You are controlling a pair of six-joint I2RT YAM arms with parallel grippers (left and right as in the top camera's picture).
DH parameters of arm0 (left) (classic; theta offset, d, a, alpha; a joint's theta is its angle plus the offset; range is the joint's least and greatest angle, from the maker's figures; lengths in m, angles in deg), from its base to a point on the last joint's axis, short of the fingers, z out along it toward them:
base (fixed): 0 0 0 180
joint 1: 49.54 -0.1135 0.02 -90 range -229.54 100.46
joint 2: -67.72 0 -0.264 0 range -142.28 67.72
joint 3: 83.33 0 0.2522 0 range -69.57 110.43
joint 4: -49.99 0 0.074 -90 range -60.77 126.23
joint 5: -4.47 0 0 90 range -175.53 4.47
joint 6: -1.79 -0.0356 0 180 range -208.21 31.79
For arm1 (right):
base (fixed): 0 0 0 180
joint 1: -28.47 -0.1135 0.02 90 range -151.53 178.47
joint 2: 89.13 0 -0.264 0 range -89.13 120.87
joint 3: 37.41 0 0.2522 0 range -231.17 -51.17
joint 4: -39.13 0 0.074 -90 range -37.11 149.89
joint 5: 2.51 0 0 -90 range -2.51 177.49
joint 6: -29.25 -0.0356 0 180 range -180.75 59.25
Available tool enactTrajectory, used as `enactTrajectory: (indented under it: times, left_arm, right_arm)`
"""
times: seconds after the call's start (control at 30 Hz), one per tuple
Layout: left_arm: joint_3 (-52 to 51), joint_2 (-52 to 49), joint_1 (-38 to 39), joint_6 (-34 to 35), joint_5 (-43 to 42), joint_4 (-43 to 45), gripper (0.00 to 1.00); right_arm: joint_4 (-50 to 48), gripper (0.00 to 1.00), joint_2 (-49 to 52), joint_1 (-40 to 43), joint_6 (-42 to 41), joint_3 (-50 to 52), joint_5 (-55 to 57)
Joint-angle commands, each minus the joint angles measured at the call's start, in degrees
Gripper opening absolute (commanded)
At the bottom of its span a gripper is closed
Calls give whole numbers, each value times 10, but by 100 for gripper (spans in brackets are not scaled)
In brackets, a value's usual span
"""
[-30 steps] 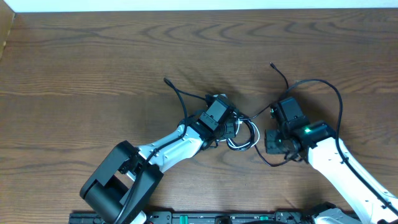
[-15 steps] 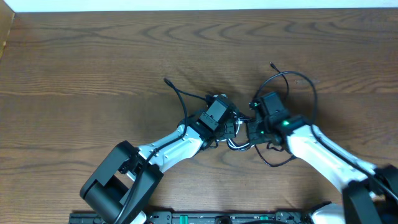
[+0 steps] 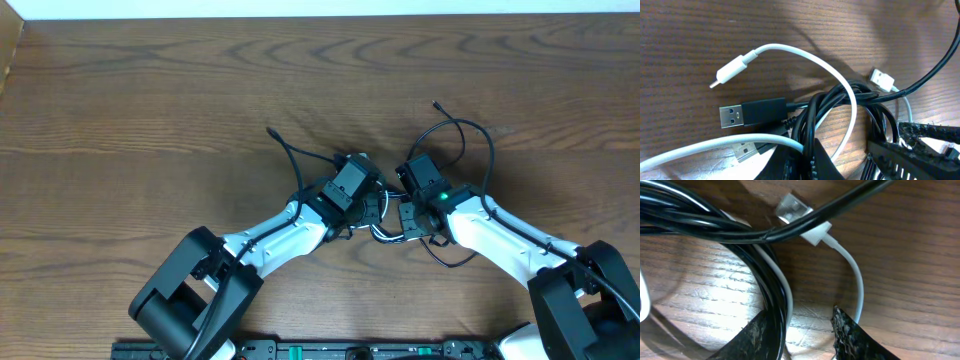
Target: Untangle cables
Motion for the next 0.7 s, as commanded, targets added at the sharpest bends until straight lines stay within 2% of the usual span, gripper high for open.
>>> enactTrajectory:
  times: [0.0,0.23,0.53,0.67]
  left_arm:
    - [1,-2,-7,5,45,-10,7]
    - [0,-3,-7,5,151,-75,7]
    - [-1,-3,-7,5,209,-128,7]
    - [-1,-3,-7,5,227,-154,8]
  right_arm:
    - [19,39,-1,1,-5,-1,64]
    - [67,41,-1,15,-35,-6,165]
    - [73,49,-1,70,-74,-6,172]
    - [75,48,-1,107,-74,-5,173]
